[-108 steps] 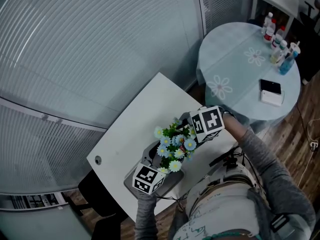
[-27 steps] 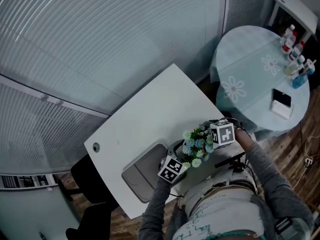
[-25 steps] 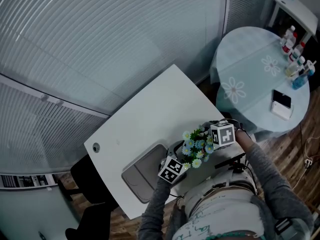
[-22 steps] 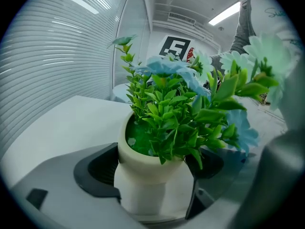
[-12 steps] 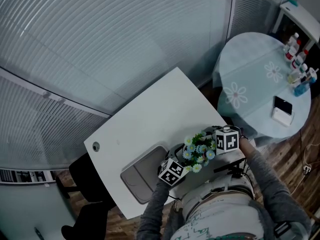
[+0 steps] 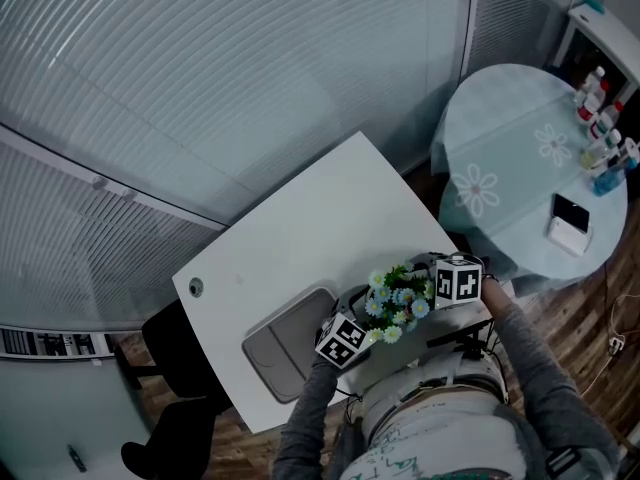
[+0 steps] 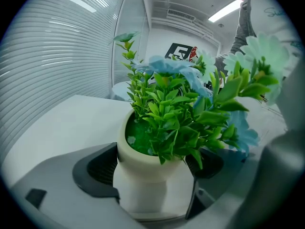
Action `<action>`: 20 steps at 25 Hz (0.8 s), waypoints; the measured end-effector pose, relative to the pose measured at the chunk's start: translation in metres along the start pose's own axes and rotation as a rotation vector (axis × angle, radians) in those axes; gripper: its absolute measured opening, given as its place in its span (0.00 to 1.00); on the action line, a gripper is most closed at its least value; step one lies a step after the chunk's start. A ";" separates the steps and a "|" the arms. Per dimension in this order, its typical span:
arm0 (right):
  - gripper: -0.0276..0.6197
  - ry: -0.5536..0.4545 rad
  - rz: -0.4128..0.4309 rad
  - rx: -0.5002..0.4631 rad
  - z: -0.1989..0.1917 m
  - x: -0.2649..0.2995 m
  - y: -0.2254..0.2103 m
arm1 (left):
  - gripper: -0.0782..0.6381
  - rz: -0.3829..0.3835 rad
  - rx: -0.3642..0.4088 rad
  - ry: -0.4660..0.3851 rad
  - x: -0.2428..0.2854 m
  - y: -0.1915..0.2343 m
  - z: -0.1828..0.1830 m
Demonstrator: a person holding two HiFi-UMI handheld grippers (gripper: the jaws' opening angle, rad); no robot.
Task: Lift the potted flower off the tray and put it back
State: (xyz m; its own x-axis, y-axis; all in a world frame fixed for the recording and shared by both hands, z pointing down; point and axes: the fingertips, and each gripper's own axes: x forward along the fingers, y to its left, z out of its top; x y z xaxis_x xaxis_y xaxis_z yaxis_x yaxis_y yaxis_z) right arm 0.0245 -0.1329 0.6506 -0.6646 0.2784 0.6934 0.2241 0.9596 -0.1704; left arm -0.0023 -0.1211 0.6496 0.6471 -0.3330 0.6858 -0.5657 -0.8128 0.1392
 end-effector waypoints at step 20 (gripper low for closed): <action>0.62 -0.035 -0.092 0.074 -0.007 -0.017 0.001 | 0.73 0.125 -0.070 -0.026 -0.021 -0.001 -0.007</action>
State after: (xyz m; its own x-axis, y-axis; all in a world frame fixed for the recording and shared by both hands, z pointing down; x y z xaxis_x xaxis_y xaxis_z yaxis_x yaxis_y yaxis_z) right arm 0.0411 -0.1374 0.6436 -0.7049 0.1889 0.6837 0.1082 0.9813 -0.1595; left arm -0.0191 -0.1096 0.6403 0.5818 -0.4428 0.6822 -0.6764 -0.7292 0.1035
